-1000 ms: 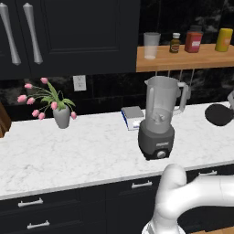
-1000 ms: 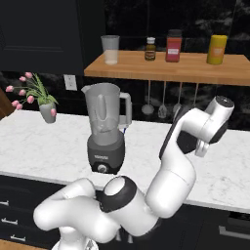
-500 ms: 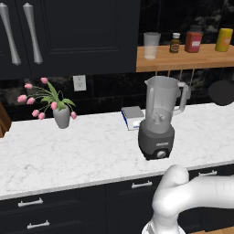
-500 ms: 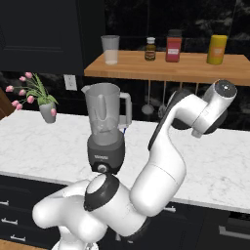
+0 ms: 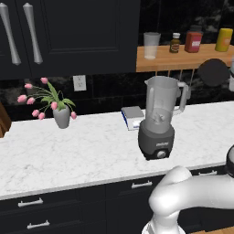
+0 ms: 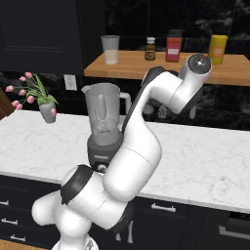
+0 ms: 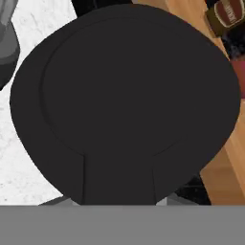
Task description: Close the lid blender by securely placing the lid on top.
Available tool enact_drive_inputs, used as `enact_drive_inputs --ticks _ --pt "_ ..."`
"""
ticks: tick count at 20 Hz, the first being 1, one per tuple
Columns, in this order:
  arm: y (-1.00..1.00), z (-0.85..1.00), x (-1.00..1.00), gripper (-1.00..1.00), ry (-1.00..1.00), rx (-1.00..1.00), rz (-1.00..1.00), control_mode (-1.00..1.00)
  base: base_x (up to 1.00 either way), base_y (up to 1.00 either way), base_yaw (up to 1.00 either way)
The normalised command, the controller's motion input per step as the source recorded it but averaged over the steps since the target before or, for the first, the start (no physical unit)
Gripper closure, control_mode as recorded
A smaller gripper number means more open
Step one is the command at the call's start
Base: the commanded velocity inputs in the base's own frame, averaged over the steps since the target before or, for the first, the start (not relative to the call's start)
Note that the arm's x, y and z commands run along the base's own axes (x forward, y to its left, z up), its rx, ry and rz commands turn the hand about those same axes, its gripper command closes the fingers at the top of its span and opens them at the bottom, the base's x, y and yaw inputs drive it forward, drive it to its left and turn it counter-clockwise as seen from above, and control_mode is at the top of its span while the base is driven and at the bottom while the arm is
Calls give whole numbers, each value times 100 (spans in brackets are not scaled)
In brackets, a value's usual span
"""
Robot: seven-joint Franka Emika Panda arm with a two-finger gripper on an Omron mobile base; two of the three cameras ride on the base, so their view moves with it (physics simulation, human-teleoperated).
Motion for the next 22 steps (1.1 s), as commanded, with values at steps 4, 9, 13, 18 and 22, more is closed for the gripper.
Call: enact_drive_inputs --ticks 4,9,13,18,22 --pt "62 100 0 100 -1 14 0 -100 0 0 0" --pt "47 64 0 100 13 39 11 -100 0 0 0" --pt "31 14 0 100 26 39 13 -100 0 0 0" --pt "35 0 2 100 19 0 6 -100 0 0 0" --pt "28 -4 0 100 8 -18 1 -100 0 0 0"
